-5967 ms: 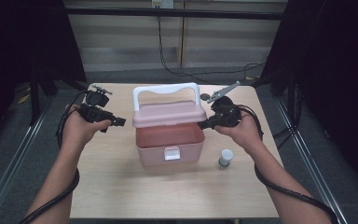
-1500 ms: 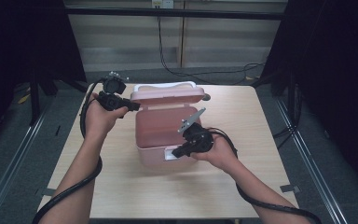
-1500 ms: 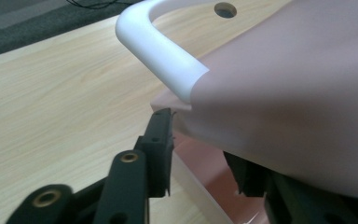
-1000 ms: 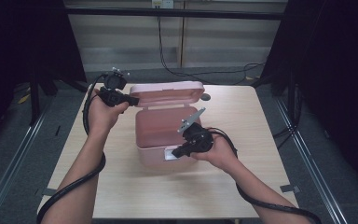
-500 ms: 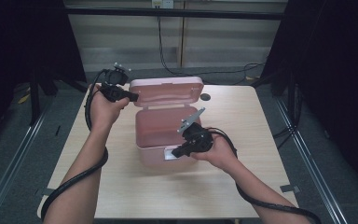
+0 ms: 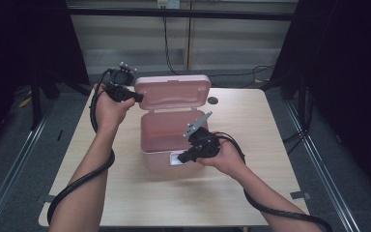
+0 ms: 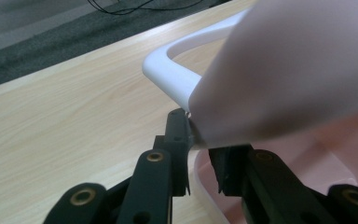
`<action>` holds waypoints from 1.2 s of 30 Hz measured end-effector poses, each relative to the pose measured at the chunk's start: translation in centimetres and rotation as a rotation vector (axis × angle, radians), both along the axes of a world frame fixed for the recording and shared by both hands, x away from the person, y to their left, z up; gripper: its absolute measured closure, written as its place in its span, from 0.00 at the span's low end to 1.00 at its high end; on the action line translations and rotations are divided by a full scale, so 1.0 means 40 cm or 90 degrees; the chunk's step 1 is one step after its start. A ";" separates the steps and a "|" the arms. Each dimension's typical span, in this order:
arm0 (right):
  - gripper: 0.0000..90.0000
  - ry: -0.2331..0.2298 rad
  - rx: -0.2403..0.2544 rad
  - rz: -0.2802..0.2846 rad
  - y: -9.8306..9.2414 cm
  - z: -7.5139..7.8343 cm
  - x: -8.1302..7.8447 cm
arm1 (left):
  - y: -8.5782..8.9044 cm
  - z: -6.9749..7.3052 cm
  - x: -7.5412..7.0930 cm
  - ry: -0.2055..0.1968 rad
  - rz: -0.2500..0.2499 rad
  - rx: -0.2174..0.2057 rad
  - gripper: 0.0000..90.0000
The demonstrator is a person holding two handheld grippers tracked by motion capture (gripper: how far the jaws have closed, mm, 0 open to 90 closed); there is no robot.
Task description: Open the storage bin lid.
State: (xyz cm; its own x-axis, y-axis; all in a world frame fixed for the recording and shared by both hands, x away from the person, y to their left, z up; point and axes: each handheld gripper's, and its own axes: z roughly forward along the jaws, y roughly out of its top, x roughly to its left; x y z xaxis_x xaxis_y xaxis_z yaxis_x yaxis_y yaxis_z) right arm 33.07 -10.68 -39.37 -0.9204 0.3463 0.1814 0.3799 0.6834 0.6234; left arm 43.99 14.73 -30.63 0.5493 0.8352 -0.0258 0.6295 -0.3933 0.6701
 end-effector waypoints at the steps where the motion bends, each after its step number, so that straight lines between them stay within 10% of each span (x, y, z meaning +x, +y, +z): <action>1: 1.00 0.000 0.000 0.000 0.000 0.000 0.000 | 0.000 0.000 0.002 0.001 0.002 -0.002 0.87; 36: 1.00 0.002 0.004 0.005 0.005 -0.001 0.007 | -0.003 -0.009 0.076 0.008 0.009 0.010 0.93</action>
